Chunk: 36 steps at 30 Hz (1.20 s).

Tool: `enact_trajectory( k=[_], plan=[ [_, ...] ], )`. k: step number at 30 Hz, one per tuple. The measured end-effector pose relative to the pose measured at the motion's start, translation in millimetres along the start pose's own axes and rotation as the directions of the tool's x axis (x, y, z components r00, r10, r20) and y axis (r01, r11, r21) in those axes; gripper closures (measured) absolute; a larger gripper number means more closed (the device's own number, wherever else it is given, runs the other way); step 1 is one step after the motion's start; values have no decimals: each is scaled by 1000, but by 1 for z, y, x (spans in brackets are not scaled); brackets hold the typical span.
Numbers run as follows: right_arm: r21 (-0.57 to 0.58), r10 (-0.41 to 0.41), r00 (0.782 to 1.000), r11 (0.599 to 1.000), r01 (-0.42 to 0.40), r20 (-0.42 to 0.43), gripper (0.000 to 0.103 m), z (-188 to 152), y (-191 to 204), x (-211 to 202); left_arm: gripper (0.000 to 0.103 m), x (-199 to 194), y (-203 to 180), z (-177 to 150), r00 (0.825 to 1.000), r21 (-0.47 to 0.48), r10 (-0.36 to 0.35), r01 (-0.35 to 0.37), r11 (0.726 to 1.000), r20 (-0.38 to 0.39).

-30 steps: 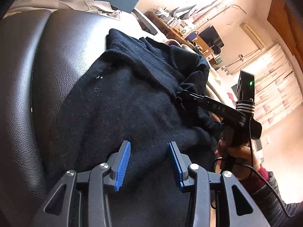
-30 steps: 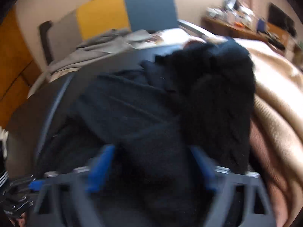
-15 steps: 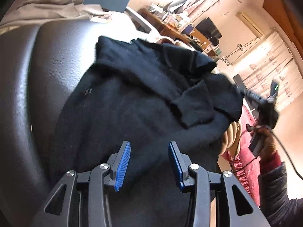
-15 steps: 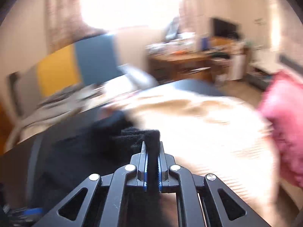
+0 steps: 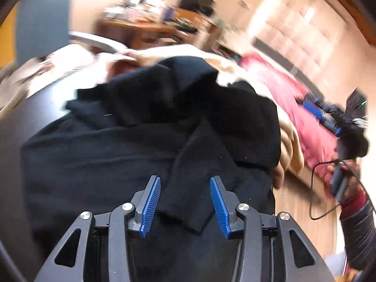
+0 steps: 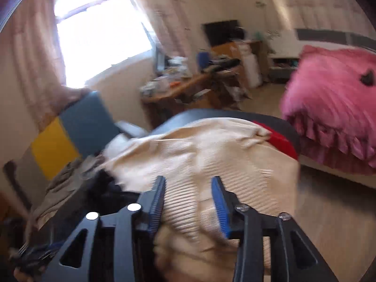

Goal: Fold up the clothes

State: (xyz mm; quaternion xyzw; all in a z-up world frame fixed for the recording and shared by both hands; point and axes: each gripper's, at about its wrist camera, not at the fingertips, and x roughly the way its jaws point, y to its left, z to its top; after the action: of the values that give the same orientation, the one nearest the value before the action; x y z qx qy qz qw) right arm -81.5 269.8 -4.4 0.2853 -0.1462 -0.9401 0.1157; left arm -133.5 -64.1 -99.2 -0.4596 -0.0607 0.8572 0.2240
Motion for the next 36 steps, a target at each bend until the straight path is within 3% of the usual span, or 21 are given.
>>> enact_trajectory(
  k=[2, 6, 8, 10, 11, 12, 16, 19, 22, 24, 26, 28, 30, 32, 33, 34, 36],
  plan=[
    [-75, 106, 994, 991, -108, -38, 33, -8, 28, -5, 55, 20, -2, 8, 999, 43, 8, -6, 999, -51],
    [-146, 233, 950, 953, -266, -209, 30, -48, 73, 14, 55, 47, 3, 15, 992, 49, 2, 4, 999, -125],
    [-115, 258, 926, 947, -299, -276, 30, -74, 84, 30, 56, 48, 3, 13, 991, 62, 11, -3, 998, -132],
    [-82, 262, 911, 950, -302, -318, 30, -89, 86, 51, 68, 49, 3, 10, 990, 76, 21, -10, 997, -137],
    [-65, 262, 903, 952, -301, -341, 30, -96, 87, 59, 91, 49, 2, 9, 990, 84, 26, -14, 996, -140],
    [-48, 262, 894, 953, -299, -362, 30, -104, 89, 68, 98, 50, 2, 7, 989, 91, 31, -18, 996, -142],
    [-57, 236, 880, 957, -283, -412, 30, -120, 98, 92, 100, 12, 39, -3, 995, -49, 86, -88, 995, -48],
    [-142, 168, 888, 958, -250, -428, 26, -129, 111, 101, 100, -46, 87, -23, 988, -254, 133, -109, 961, 76],
    [-225, 139, 892, 940, -256, -431, 8, -137, 126, 108, 100, -124, 134, -62, 956, -448, 195, -79, 891, 220],
    [-311, 85, 896, 920, -238, -435, 2, -142, 138, 114, 100, -166, 155, -85, 931, -515, 260, -97, 852, 256],
    [-387, 26, 902, 898, -211, -432, 0, -150, 150, 119, 100, -202, 176, -110, 907, -553, 336, -151, 820, 252],
    [-440, -19, 906, 878, -187, -422, 0, -154, 158, 125, 100, -221, 189, -133, 909, -573, 369, -200, 795, 194],
    [-419, -14, 904, 889, -185, -427, 0, -149, 155, 130, 89, -233, 195, -150, 869, -596, 485, -339, 728, 99],
    [-421, -25, 899, 889, -181, -438, 0, -147, 157, 134, 88, -251, 198, -165, 809, -628, 585, -422, 654, 66],
    [-424, -33, 895, 888, -178, -445, 0, -146, 159, 136, 85, -259, 195, -168, 797, -644, 596, -408, 647, 95],
    [-425, -39, 888, 887, -179, -457, 0, -144, 161, 138, 85, -266, 189, -169, 793, -644, 592, -379, 664, 143],
    [-386, -16, 883, 903, -189, -470, 2, -140, 165, 132, 82, -265, 169, -155, 789, -584, 566, -350, 733, 238]
  ],
)
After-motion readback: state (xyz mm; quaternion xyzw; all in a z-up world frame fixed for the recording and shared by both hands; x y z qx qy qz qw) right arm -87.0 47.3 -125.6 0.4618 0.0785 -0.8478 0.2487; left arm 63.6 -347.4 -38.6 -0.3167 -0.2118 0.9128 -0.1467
